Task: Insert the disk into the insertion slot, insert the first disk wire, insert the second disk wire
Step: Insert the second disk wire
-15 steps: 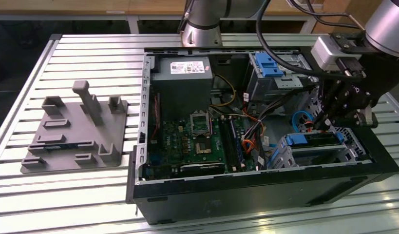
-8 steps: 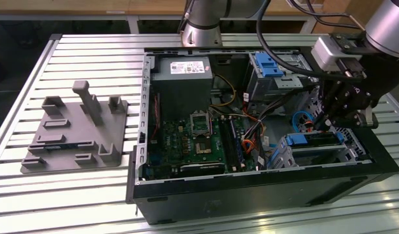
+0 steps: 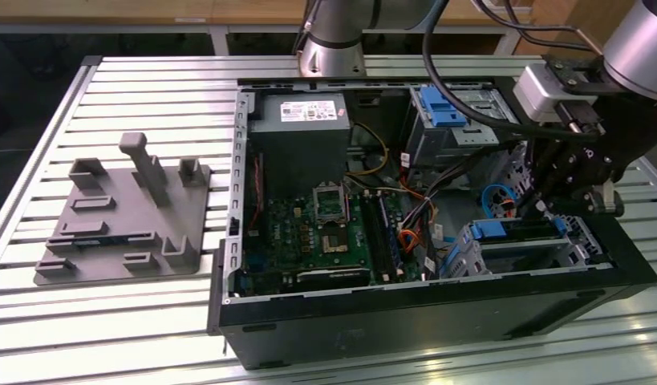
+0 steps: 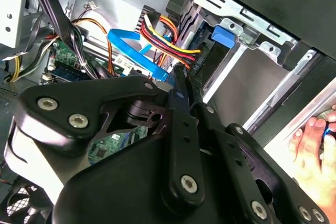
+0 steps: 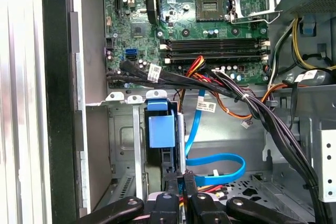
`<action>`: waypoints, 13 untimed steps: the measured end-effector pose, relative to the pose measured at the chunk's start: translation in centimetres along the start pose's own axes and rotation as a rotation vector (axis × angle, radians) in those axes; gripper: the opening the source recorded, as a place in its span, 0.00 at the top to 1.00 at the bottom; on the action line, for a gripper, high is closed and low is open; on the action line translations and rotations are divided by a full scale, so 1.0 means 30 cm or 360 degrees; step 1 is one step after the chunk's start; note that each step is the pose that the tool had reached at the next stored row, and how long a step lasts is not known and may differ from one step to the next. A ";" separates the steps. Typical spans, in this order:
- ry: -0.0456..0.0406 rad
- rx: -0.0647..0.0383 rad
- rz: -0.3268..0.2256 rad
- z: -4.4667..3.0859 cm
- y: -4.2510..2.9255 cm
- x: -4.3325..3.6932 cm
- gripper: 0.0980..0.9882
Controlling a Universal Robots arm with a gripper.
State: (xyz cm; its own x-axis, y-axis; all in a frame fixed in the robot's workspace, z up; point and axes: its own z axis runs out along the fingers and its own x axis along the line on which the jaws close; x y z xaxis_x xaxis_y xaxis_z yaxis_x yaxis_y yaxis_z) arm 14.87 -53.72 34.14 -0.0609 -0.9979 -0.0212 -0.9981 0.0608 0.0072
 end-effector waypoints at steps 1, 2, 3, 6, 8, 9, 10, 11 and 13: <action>0.0000 0.0000 0.0000 0.001 0.000 0.000 0.93; 0.0000 0.0000 0.0000 0.002 0.000 0.000 0.93; 0.0000 0.0000 0.0000 0.002 0.000 0.001 0.93; 0.0000 0.0000 0.0000 0.003 0.000 0.003 0.93; 0.0000 -0.0001 0.0001 0.004 0.000 0.004 0.93; 0.0000 -0.0001 0.0001 0.004 0.000 0.004 0.93; 0.0000 -0.0001 0.0001 0.005 -0.001 0.004 0.93; 0.0000 -0.0001 0.0001 0.005 -0.001 0.005 0.93; 0.0000 -0.0001 0.0001 0.006 -0.002 0.005 0.93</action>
State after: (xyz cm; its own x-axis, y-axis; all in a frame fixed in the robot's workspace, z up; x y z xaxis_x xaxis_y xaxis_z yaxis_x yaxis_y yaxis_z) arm 14.92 -53.85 33.94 -0.0615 -0.9979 -0.0210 -0.9981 0.0613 0.0077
